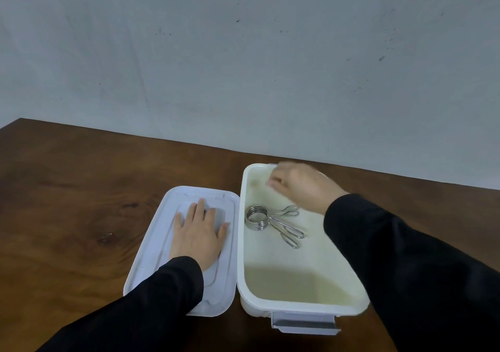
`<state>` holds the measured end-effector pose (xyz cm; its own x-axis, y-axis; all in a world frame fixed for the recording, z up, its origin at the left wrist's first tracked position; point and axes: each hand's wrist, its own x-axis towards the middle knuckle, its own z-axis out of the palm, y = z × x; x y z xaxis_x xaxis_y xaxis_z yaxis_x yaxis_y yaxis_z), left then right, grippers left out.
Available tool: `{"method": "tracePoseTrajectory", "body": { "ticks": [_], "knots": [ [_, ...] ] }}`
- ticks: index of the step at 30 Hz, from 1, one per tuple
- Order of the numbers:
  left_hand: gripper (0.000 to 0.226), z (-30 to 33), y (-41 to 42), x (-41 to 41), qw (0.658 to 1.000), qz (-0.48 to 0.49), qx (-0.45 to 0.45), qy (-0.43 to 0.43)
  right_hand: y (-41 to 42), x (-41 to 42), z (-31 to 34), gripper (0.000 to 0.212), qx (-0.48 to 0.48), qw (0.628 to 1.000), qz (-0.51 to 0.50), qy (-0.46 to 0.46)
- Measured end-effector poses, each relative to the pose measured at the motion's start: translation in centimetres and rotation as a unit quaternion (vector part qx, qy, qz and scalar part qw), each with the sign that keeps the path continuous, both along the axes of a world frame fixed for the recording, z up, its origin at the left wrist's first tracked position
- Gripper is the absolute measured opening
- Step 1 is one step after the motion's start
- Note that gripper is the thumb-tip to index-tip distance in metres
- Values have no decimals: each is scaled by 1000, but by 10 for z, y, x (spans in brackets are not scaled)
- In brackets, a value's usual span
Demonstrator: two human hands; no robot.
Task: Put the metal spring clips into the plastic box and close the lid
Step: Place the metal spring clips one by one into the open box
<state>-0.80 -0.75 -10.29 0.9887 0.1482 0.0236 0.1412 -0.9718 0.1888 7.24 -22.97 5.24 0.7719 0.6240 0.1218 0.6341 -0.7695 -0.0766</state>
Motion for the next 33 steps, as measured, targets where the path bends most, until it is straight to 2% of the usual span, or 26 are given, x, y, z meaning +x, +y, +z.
{"method": "tracePoseTrajectory", "body": {
  "ticks": [3,5,8,11,17,24,26,29,33],
  "knots": [
    [65,0,0,0,1000,-1,-4,0,-48,11,19,35,137,982,-114,-53],
    [64,0,0,0,1000,-2,-6,-3,-83,13,20,33,147,970,-189,-49],
    [63,1,-1,0,1000,-2,-4,0,-125,7,2,20,81,966,-243,40],
    [61,1,-1,1,1000,1,-3,7,-149,1,-28,6,-8,958,-253,132],
    [55,3,-2,-1,1000,-5,2,3,-154,-11,-64,28,-130,930,-282,195],
    [57,4,-3,-1,1000,-3,11,10,-146,-5,-78,31,-191,897,-319,238],
    [56,4,-3,-1,1000,-2,10,9,-146,-4,-76,32,-187,899,-320,234],
    [56,5,-3,-1,1000,-2,11,11,-152,-6,-67,30,-178,915,-311,183],
    [57,5,-3,-1,1000,-3,10,11,-161,-3,-32,24,-73,950,-293,76]
  ]
}}
